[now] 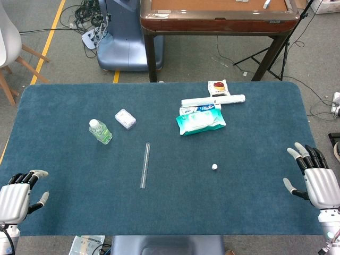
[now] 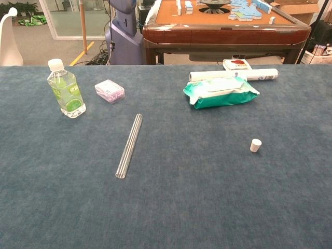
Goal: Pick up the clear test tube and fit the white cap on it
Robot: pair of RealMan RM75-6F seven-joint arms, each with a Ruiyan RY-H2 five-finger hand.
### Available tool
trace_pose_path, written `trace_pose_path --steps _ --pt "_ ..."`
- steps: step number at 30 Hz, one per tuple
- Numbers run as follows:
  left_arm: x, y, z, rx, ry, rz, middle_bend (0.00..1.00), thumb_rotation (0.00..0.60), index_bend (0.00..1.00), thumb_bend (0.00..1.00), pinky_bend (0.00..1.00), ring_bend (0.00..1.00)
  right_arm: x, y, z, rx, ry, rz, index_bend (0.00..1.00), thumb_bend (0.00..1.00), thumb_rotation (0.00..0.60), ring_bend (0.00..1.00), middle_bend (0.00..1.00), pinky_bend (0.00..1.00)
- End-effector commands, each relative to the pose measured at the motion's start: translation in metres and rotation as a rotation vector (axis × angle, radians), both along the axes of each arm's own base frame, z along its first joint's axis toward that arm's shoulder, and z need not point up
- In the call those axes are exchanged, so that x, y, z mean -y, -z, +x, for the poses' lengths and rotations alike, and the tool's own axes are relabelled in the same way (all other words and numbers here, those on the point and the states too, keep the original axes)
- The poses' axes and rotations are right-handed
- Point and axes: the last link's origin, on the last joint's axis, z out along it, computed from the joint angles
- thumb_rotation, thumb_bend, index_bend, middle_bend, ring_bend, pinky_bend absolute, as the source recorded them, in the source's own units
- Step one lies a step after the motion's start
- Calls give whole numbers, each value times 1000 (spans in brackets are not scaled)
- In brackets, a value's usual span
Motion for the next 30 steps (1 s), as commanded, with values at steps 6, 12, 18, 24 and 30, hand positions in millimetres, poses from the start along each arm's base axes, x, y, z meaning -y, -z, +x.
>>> trace_pose_path --steps 6,12,18,24,30 --pt "-3 0 0 4 0 -1 315 600 330 281 230 327 3 1 1 -4 -2 3 140 302 600 0 84 9" --pt "-4 0 -2 4 -3 -3 315 600 330 280 230 327 4 2 3 -5 -6 3 140 302 600 0 84 9" --pt "-7 0 -2 5 6 -12 315 600 330 281 230 326 6 0 4 -9 -9 -8 140 302 600 0 84 9" --pt "-18 2 7 -2 53 -57 315 600 329 281 242 333 11 -4 9 -16 -28 -26 140 302 600 0 84 9" --pt "-39 4 16 -24 127 -112 370 600 329 281 558 435 20 -10 16 -27 -45 -46 140 302 600 0 84 9"
